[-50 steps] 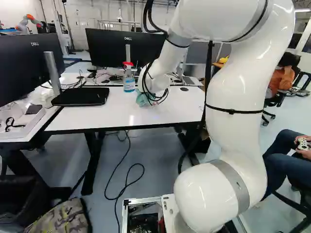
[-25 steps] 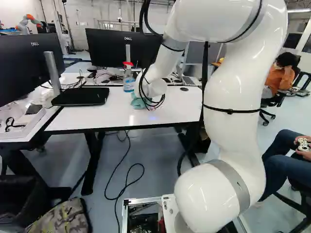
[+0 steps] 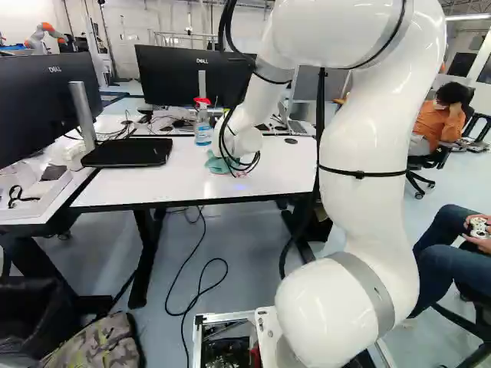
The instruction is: Clean the table with the green towel
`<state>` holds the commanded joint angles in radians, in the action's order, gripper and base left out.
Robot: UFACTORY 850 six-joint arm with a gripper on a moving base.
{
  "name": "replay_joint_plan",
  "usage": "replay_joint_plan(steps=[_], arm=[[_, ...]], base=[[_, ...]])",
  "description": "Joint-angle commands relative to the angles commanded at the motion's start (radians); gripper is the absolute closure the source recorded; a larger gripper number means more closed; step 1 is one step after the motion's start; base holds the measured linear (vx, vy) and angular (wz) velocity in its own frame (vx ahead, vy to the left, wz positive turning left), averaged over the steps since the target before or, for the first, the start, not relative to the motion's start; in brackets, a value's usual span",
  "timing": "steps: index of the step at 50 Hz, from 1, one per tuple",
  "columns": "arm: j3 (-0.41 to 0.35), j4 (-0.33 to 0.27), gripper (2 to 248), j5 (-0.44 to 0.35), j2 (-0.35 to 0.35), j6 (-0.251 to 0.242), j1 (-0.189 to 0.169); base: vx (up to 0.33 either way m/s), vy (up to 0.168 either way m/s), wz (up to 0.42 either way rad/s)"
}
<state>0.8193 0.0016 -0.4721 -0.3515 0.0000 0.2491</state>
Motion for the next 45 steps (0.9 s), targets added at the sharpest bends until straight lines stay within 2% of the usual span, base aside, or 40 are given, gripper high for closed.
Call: replay_joint_plan(steps=[8,45], arm=[[0.000,0.000,193,0.024,0.000,0.000,0.000],[0.000,0.000,193,0.034,0.000,0.000,0.000]], base=[[0.000,0.000,0.000],[0.000,0.000,0.000]])
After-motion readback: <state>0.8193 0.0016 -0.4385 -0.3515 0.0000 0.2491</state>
